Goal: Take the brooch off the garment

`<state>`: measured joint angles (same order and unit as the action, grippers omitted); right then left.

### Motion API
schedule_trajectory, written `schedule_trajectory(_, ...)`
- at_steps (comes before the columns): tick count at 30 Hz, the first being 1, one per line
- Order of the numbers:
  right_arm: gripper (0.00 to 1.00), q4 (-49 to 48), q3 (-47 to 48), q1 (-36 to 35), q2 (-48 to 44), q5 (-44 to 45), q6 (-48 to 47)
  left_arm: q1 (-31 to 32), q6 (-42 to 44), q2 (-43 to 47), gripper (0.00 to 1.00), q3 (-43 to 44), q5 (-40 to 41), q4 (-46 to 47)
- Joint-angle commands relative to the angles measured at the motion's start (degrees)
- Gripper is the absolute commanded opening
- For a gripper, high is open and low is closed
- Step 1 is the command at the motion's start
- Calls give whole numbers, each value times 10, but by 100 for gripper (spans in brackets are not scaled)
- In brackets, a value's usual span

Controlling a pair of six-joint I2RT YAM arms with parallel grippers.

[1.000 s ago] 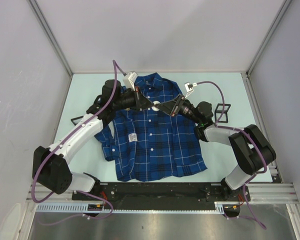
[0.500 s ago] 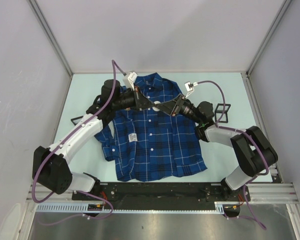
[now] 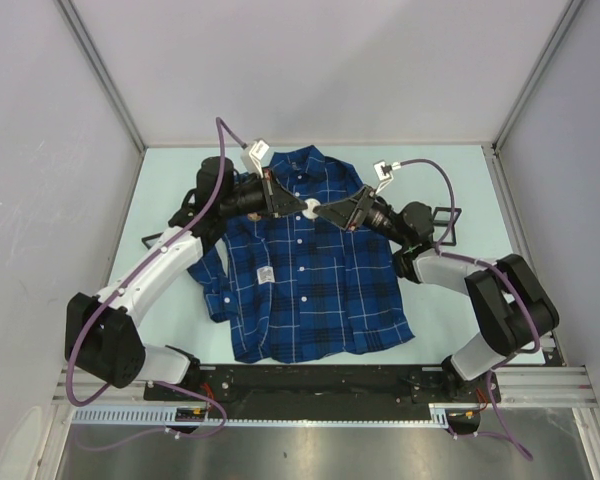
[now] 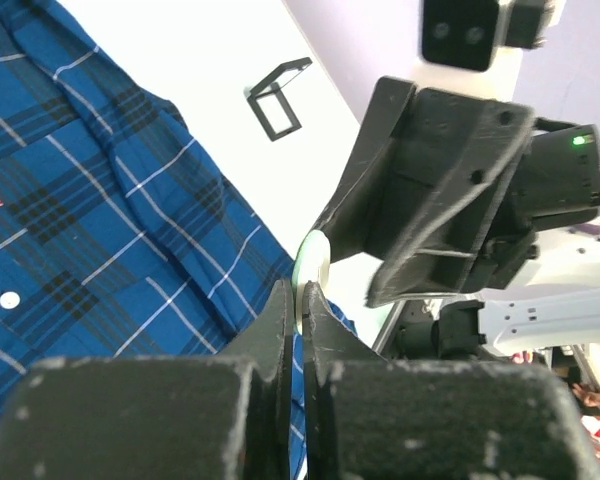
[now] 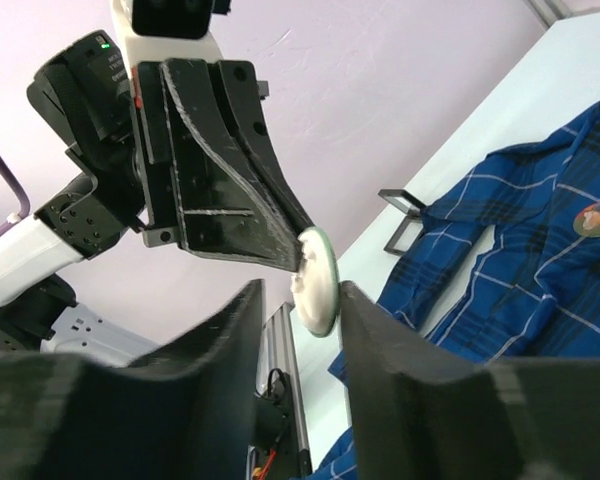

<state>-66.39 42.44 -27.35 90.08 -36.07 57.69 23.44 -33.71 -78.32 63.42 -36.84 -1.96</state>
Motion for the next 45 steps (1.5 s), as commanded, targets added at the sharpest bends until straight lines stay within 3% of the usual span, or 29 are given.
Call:
schedule_trajectory(1, 35, -51, 6, 0, 18, -18, 19, -3, -18, 8, 0, -4, -29, 39)
schedule_trajectory(4, 27, -50, 12, -4, 23, -19, 17, -3, -20, 2, 0, -2, -33, 42)
schedule_trajectory(5, 12, -47, 12, -6, 21, -17, 15, -2, -21, 1, 0, -1, -38, 42)
schedule_trajectory(6, 4, -42, 12, -5, 14, -15, 8, -2, -21, -1, 0, 1, -39, 42)
schedule_trajectory(8, 0, 13, 12, -6, -3, 4, -36, -3, -10, 3, 2, 7, -19, 25)
schedule_trajectory(10, 0, 80, 20, -2, -39, 41, -73, -5, 20, 15, 11, 16, 16, -21)
schedule_trajectory(11, 0, 178, 29, 3, -53, 56, -113, -9, 30, 20, 28, 22, 54, -36)
schedule_trajectory(12, 0, 232, 40, 9, -70, 73, -133, -11, 39, 25, 36, 25, 70, -45)
schedule_trajectory(14, 0, 401, 41, 25, -133, 167, -179, -23, 65, 33, 46, 46, 96, -88)
schedule_trajectory(16, 0, 575, 49, 32, -196, 300, -258, -29, 86, 40, 49, 60, 115, -117)
schedule_trajectory(18, 0, 665, 59, 39, -223, 433, -323, -31, 89, 46, 51, 69, 115, -123)
schedule_trajectory(19, 0, 760, 76, 41, -241, 477, -344, -31, 89, 52, 51, 70, 112, -122)
schedule_trajectory(21, 0, 836, 95, 39, -242, 586, -395, -31, 87, 57, 52, 66, 100, -115)
schedule_trajectory(25, 0, 983, 126, 40, -206, 716, -420, -31, 95, 60, 52, 72, 103, -124)
schedule_trajectory(29, 0, 1033, 178, 44, -99, 788, -427, -30, 93, 57, 53, 70, 96, -122)
schedule_trajectory(33, 0, 1007, 207, 74, -9, 871, -457, -30, 85, 45, 53, 67, 81, -118)
schedule_trajectory(39, 0, 951, 265, 116, 114, 893, -498, -29, 79, 37, 53, 62, 69, -109)
schedule_trajectory(45, 0, 916, 287, 139, 156, 866, -517, -29, 78, 27, 53, 62, 64, -109)
